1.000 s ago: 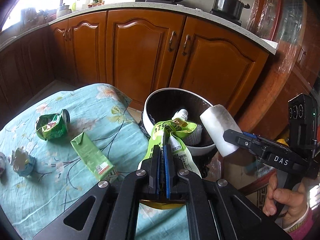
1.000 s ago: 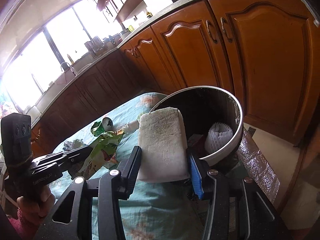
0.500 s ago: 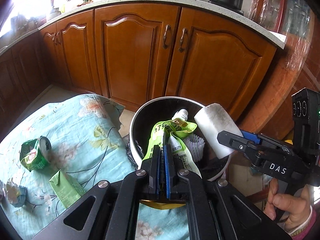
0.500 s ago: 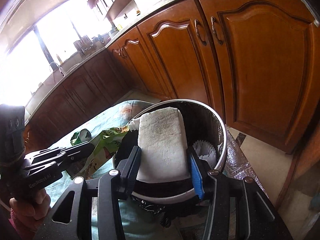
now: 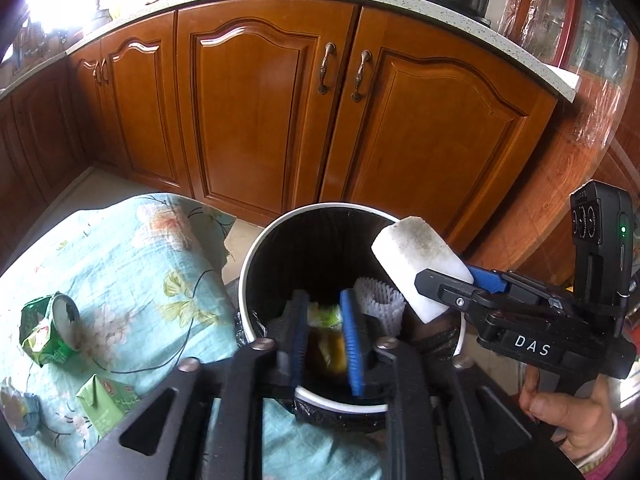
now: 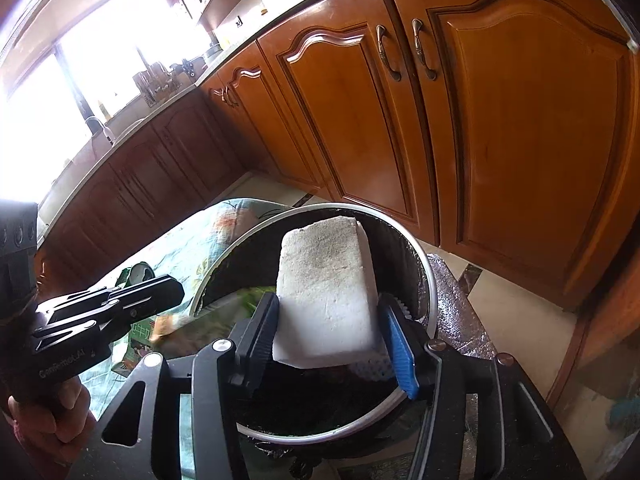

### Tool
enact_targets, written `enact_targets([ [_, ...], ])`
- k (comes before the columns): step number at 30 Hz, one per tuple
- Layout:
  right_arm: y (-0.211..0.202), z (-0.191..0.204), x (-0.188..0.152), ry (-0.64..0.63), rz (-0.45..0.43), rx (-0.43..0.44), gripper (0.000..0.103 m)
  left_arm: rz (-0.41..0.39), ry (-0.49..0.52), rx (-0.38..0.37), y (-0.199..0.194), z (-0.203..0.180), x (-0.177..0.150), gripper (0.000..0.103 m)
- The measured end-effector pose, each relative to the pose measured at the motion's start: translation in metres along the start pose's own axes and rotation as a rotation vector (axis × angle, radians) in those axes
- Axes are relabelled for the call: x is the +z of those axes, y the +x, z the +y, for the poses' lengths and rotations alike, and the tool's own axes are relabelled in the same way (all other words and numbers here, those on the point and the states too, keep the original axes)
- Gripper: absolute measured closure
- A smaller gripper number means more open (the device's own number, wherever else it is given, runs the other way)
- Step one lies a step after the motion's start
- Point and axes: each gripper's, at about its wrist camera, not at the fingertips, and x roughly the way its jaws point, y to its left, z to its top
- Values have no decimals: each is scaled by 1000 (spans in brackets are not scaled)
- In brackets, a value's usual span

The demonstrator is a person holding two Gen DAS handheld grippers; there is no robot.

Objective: Collect trash
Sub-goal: 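Carry the pouch and foam block over the bin and open both tools, then move both open tools back toward the remaining trash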

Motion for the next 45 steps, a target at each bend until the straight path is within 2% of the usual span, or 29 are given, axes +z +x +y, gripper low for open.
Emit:
enact_targets([
  [4,-4,0,-6,21,-4,14,46,-9,-7,9,-7,3,-10,72],
  [6,-7,1,-10,29,-12,23,41,-9,-25,8,-11,8,-18,69],
  [18,-37,44,-45,28,-69,106,34,-52,-178,33,-69,52,-84,65],
  [34,-16,135,-88,-77,37,214,31,-70,-373,158,-152,127,-154,57],
  [42,2,175,-94,-161,76,228,31,-79,-460,211,-174,160,-170,54],
  [45,10,184,-94,-178,85,222,31,-88,-489,229,-179,172,-173,48],
])
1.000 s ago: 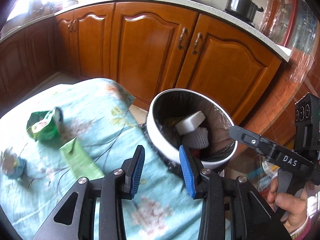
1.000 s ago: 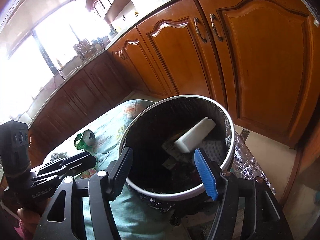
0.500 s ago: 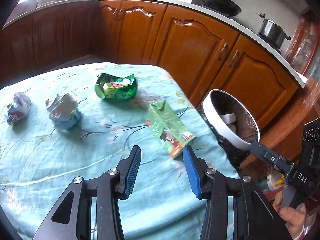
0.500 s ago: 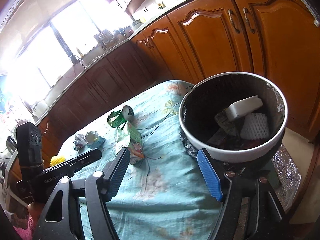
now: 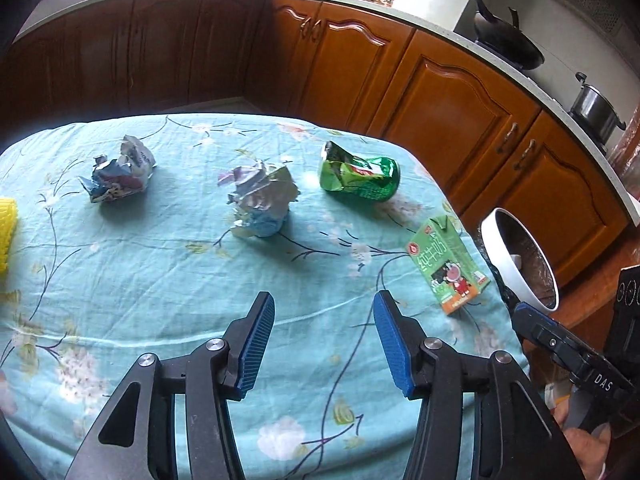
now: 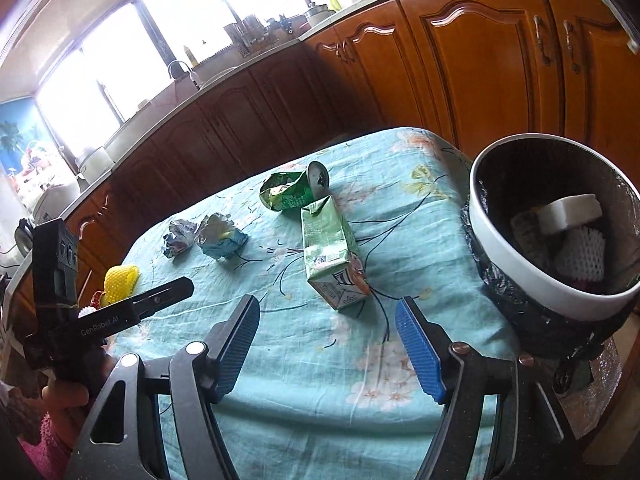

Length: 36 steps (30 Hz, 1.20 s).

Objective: Collect trash
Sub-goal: 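Move both open tools back toward the remaining trash, then grasp the crumpled foil paper with the left tool while the right tool grasps the green juice carton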

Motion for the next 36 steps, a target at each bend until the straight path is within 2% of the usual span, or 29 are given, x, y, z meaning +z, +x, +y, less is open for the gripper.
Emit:
enact_targets([
  [5,12,7,3,-6,15,-2,31,-5,-26,22,3,14,8,45],
  [13,27,7,12,-16,28,-17,31,11,-37,61,32,20,31,31],
  [23,56,5,29,-29,47,-37,31,9,-24,127,77,23,68,30],
  [26,66,6,32,-46,53,-53,31,16,-14,136,89,21,71,32],
  [27,69,5,33,-50,57,-57,32,18,-11,134,92,20,71,37],
  [28,71,5,33,-52,60,-64,32,21,-6,128,95,19,70,50],
  [29,74,5,33,-56,63,-71,36,30,1,122,98,18,69,58],
  [30,76,4,33,-59,69,-78,50,39,7,119,100,17,68,66],
  [32,77,3,31,-51,76,-77,70,33,14,107,99,15,65,68],
  [36,64,5,26,-59,50,-76,70,20,18,63,84,5,55,71],
])
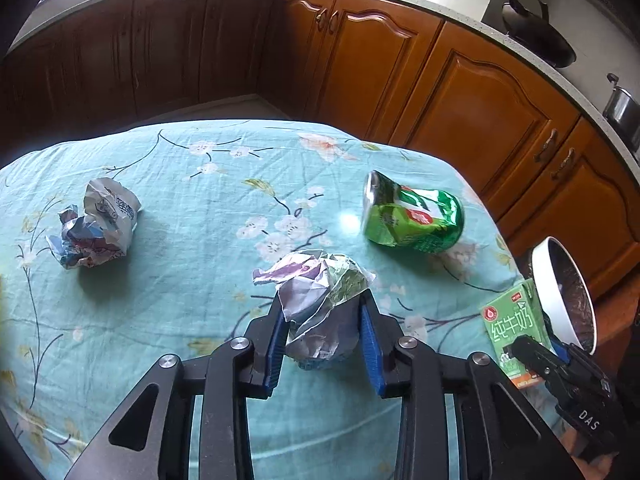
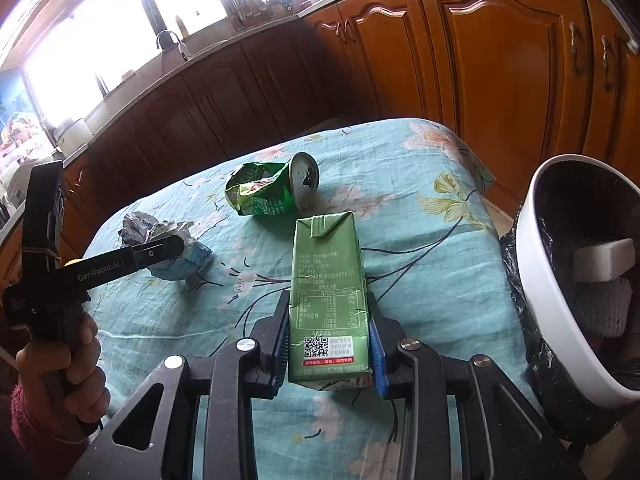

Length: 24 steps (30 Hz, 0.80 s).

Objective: Collect trash
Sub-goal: 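Grasp the crumpled foil paper with the left tool while the right tool grasps the green juice carton, then carry the foil paper and green carton to the bin and open both tools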

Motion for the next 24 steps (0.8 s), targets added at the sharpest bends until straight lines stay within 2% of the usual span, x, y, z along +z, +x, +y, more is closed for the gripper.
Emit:
enact_targets([
  [11,-58,-21,-18,57,-64,7,70,6,107,-142,-41,-52,-33,71],
  [24,-113,-58,-36,125,-131,-49,70,11,227,-223,-54,-112,-47,71],
])
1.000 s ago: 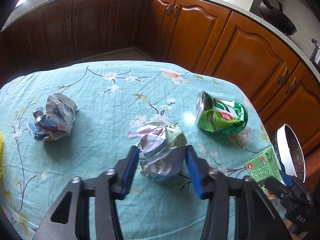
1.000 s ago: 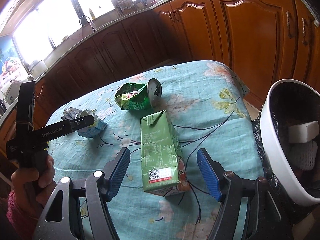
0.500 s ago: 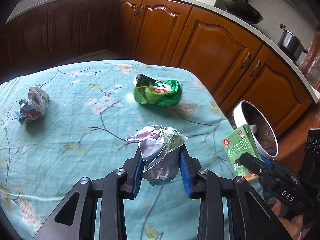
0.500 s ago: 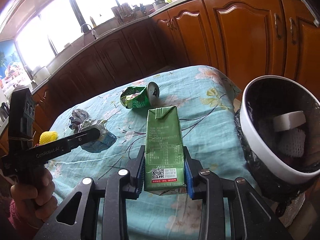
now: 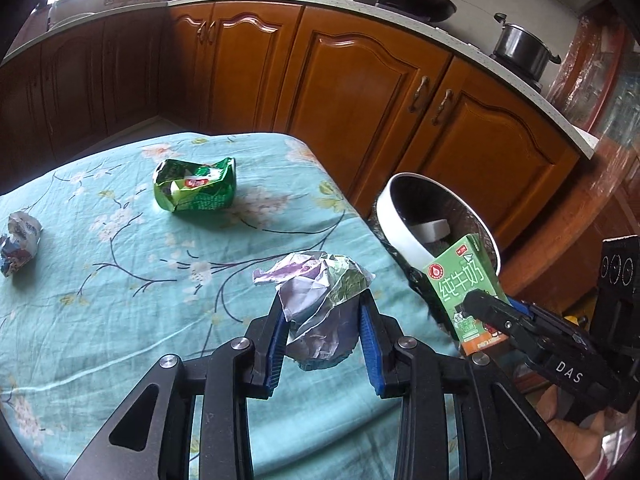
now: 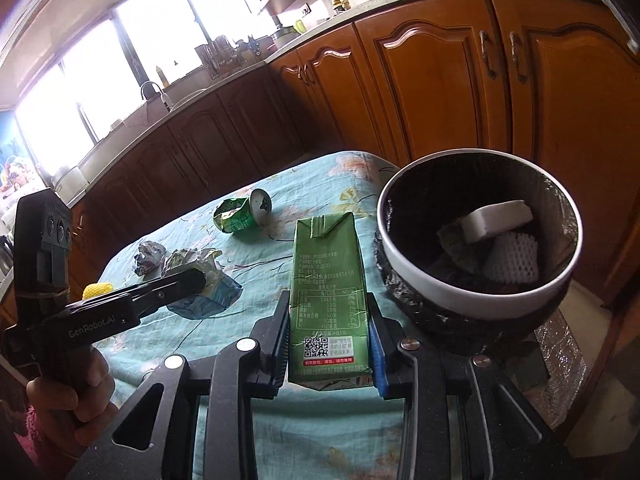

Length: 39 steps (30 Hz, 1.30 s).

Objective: Collect trash
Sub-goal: 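Carry the foil paper and green carton to the bin and open both tools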

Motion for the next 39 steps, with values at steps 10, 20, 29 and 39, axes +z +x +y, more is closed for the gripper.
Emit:
enact_targets([
  [10,-23,-33,-2,50,-37,-30,70,15,53,-23,6,-32,3,71],
  [20,-35,-60,3,88,-68,-53,70,21,105,-47,20,-59,17,71],
  [29,-40,-82,15,109,-88,-80,70,40,157,-63,45,-83,32,71],
  [39,-28,-102,44,103,-92,-109,70,56,195,-71,82,-108,59,70],
])
